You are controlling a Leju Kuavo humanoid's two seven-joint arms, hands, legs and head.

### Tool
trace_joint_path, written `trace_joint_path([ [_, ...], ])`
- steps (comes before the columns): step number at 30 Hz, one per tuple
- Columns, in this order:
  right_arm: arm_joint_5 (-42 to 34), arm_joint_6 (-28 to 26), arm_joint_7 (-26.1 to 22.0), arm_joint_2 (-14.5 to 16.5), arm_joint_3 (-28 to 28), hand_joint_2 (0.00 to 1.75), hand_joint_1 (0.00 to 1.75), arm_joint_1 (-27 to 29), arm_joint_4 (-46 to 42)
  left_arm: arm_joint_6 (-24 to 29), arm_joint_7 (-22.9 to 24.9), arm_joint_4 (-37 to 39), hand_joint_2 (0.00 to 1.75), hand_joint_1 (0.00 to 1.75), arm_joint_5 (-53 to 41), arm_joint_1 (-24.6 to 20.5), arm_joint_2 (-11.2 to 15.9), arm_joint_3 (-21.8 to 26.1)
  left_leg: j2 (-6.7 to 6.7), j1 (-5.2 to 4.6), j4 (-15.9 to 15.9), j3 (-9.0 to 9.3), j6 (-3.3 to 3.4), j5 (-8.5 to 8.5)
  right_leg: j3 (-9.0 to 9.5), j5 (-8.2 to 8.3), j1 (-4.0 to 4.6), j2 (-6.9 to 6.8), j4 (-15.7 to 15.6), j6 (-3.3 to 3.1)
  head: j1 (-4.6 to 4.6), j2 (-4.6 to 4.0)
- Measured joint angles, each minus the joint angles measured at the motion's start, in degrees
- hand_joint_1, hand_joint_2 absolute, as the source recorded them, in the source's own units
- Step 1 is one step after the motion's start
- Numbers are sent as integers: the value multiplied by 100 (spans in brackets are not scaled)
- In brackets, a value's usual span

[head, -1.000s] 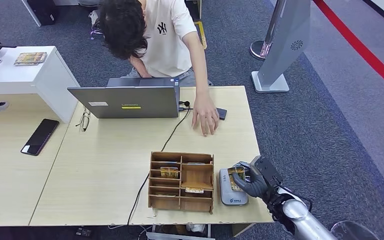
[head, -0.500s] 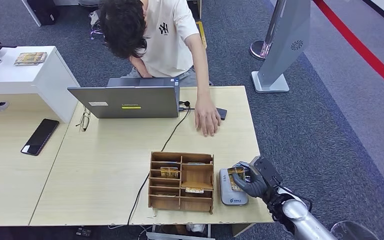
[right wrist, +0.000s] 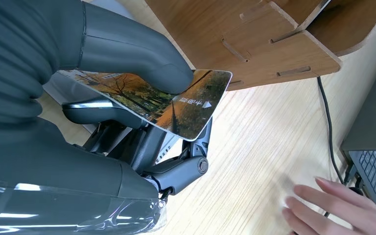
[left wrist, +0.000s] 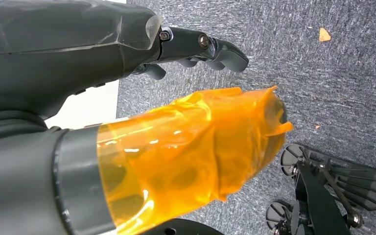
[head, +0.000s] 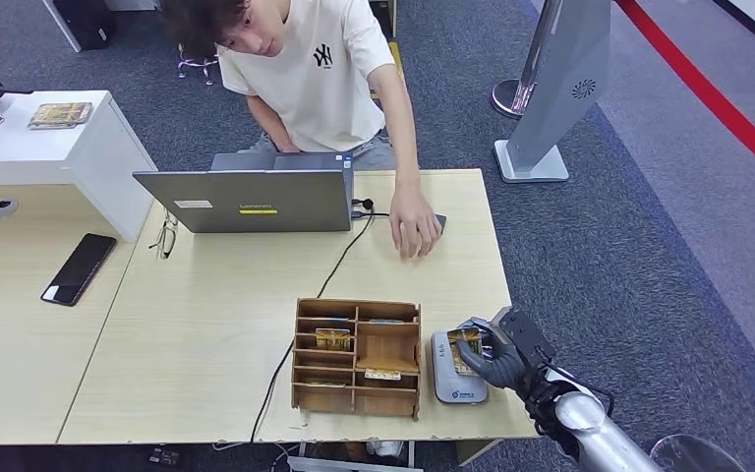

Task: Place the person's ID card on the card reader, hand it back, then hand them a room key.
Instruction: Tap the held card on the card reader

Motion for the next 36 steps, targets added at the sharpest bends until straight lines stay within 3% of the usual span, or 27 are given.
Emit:
trace_joint_path([
  [36, 103, -5, -46, 35, -16, 175, 175, -8, 0, 7, -31, 0, 0, 0, -9, 0, 0, 0, 0, 0, 0, 1, 0, 0, 3, 1, 0, 0, 0, 0, 0, 0],
])
